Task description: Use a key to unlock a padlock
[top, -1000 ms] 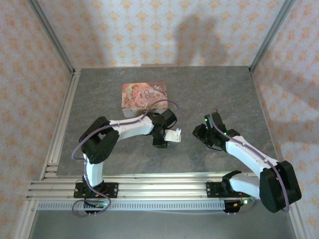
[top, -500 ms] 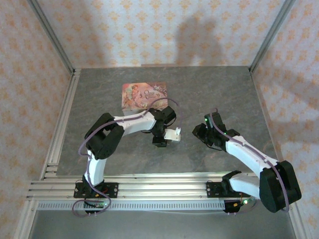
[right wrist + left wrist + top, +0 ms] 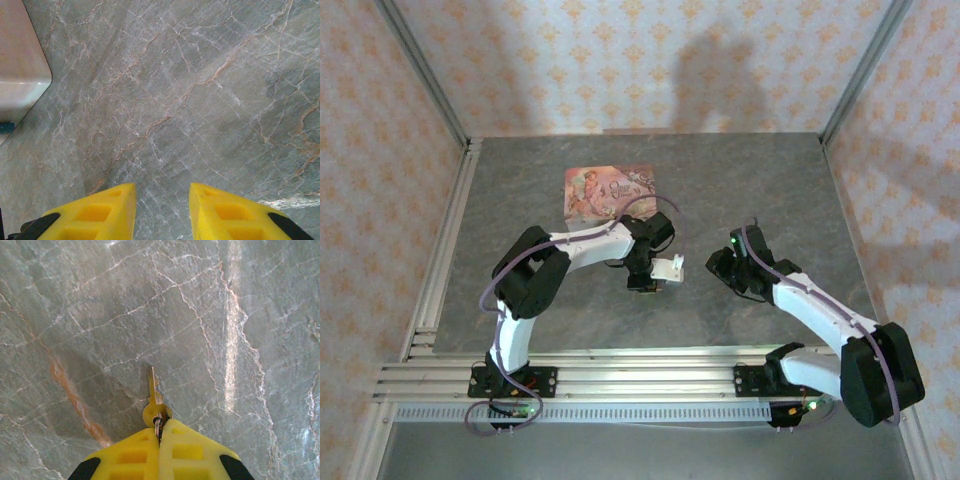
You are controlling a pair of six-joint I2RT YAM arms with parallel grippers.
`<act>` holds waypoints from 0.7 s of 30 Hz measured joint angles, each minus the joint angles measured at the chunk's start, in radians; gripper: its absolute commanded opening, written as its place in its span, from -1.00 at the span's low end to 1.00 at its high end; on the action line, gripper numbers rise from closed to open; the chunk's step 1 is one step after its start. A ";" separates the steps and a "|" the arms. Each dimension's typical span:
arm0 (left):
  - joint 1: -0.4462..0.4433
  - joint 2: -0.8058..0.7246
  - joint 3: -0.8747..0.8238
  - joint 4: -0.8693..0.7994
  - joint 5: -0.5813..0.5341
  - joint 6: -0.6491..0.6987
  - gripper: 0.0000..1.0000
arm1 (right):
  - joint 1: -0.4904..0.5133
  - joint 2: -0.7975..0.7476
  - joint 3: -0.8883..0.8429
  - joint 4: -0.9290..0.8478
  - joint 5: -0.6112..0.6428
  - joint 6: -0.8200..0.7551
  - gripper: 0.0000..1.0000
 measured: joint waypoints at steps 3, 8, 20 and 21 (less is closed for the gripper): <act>0.000 -0.014 -0.023 0.019 0.011 -0.054 -1.00 | 0.000 0.000 -0.012 0.013 -0.005 0.008 -0.33; 0.001 -0.052 -0.073 0.060 0.021 -0.164 -1.00 | 0.000 0.005 -0.029 0.043 -0.034 0.034 -0.33; 0.014 -0.153 -0.198 0.229 0.013 -0.414 -1.00 | 0.031 0.124 -0.093 0.262 -0.172 0.149 -0.26; 0.014 -0.153 -0.206 0.245 0.013 -0.435 -1.00 | 0.045 0.135 -0.098 0.282 -0.178 0.164 -0.24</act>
